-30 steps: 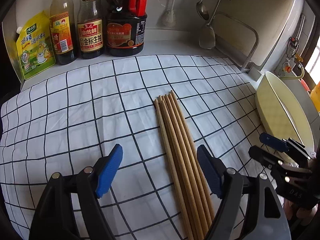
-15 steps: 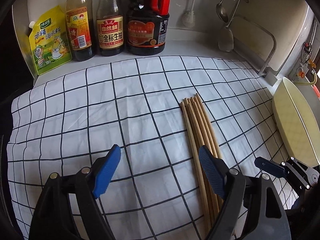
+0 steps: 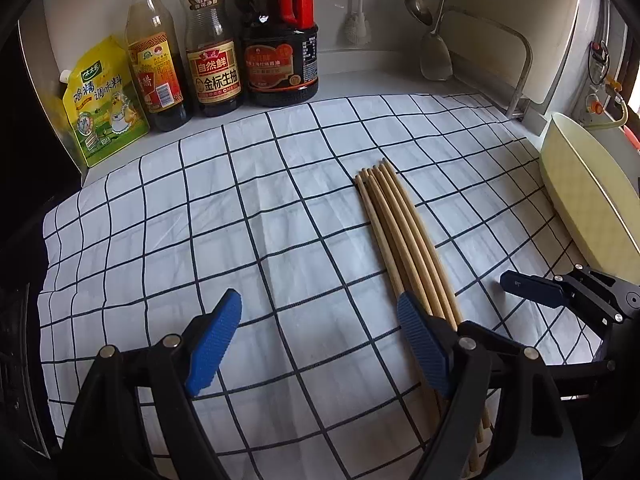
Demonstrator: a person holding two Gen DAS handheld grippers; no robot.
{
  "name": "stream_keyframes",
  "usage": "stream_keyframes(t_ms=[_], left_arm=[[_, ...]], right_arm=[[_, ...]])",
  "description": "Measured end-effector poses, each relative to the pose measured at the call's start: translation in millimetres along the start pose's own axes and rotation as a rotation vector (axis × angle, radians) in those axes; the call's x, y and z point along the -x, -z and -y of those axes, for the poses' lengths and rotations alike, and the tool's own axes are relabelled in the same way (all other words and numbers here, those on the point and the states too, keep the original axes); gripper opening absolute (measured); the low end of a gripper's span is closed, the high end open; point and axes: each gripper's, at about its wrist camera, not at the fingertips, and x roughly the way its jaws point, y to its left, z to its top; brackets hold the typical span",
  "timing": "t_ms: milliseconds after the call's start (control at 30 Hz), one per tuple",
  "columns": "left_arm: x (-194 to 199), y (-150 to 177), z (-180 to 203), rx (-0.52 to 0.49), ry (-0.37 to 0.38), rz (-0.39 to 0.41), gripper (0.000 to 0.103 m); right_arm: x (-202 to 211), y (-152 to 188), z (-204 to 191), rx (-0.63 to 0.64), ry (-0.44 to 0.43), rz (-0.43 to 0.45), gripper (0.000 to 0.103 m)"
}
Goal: Organize utensils
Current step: 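Lower both tools to the bundle and separate single chopsticks from it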
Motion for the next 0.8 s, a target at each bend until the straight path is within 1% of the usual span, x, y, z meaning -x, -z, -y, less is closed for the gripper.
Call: stream_keyframes(t_ms=[133,433,733,800], left_arm=[[1,6,-2,0.006,-0.007,-0.006,0.079],[-3,15,-2,0.013,-0.003,-0.030,0.079],[-7,16,7,0.002,0.000,-0.048,0.079],[-6,16,10,-0.004,0.006,-0.046,0.081]], right_arm=[[2,0,-7,0.029,0.050,0.007,0.055],[0,2,-2,0.019,0.077,-0.029,0.055],[5,8,23,-0.016,0.101,-0.015,0.055],[6,8,28,-0.032,0.095,-0.012,0.055]])
